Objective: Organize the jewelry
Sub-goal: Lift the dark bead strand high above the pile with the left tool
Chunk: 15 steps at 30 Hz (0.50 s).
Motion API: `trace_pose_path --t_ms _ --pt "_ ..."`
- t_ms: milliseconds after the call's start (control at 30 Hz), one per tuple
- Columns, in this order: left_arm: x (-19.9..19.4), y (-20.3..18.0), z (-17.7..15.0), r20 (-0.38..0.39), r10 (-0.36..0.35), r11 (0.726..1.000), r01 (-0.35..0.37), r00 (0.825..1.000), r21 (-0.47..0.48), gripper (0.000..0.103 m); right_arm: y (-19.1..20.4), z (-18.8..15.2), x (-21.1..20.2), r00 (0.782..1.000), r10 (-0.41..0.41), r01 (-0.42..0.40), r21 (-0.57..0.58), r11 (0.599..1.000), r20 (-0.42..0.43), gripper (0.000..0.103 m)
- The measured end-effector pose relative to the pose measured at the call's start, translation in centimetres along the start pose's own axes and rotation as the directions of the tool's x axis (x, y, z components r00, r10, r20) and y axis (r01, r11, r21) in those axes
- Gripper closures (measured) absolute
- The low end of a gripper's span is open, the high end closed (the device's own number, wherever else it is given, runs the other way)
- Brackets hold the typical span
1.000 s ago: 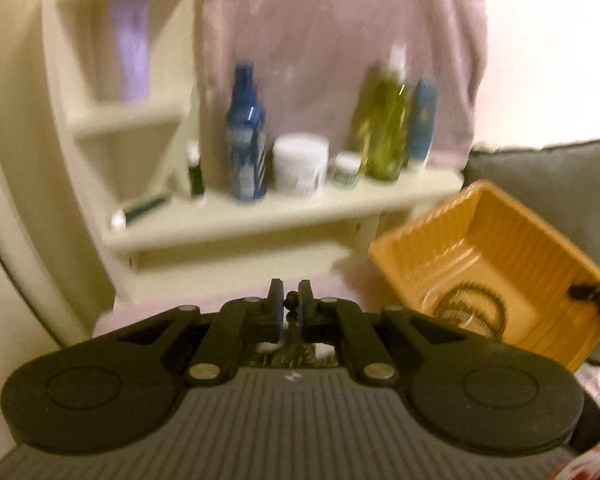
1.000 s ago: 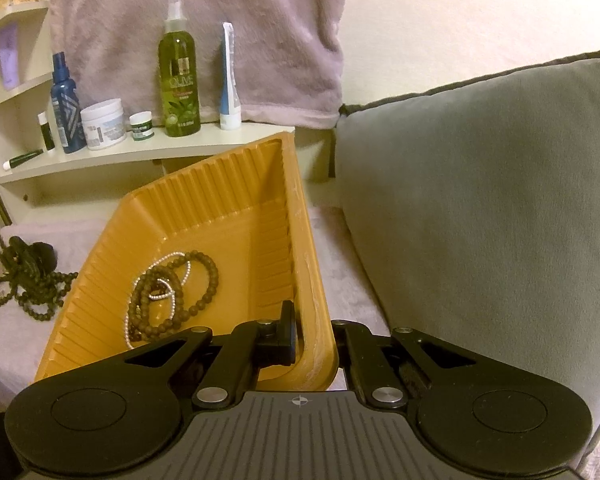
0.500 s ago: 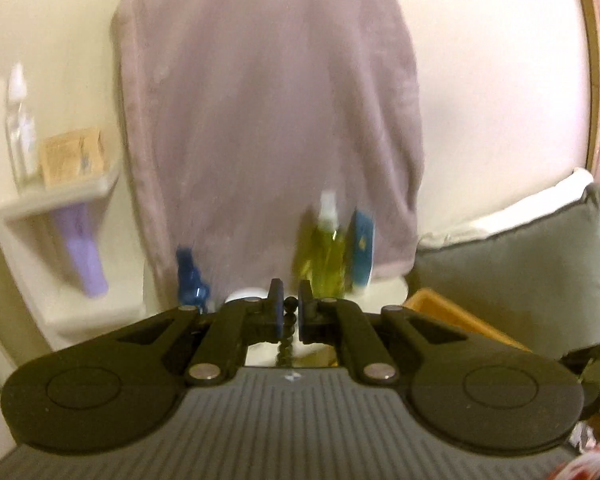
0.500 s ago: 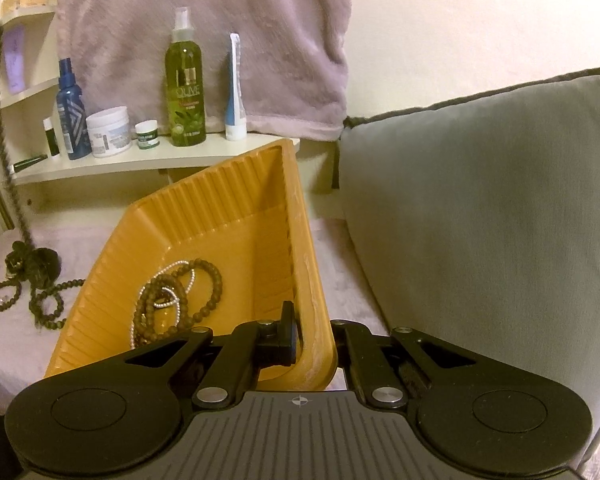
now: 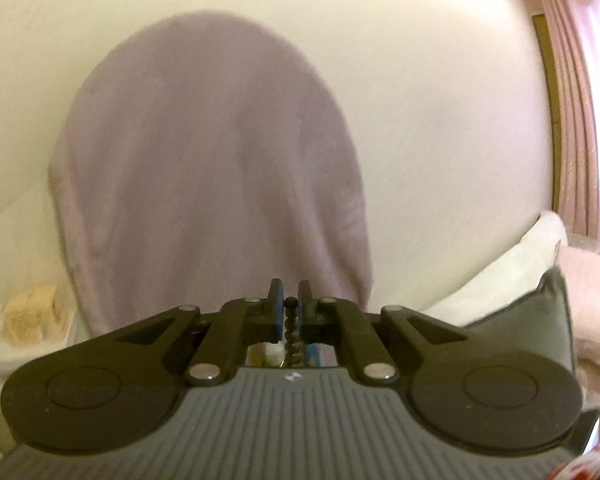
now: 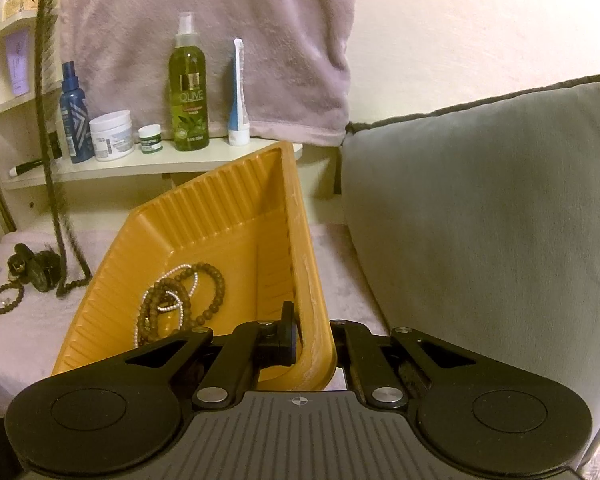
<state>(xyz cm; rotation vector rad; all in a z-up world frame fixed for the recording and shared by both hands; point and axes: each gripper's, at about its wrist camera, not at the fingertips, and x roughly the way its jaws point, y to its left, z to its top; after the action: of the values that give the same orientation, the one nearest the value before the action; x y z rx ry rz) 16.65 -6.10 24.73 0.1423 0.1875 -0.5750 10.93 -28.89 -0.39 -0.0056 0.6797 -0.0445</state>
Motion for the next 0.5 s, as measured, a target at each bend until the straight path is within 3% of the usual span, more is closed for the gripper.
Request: trace_pose_path --t_ms 333,500 --pt "0.3 -2.7 4.7 0.090 -0.046 0.998 0.043 0.995 0.035 0.097 -0.1 0.0 0.1 1.000 0.002 -0.002 0.007 1.000 0.000 0.098" --pt "1.9 -4.2 4.5 0.065 -0.081 0.996 0.078 0.995 0.049 0.097 -0.3 0.0 0.1 1.000 0.007 -0.007 0.015 1.000 0.000 0.098"
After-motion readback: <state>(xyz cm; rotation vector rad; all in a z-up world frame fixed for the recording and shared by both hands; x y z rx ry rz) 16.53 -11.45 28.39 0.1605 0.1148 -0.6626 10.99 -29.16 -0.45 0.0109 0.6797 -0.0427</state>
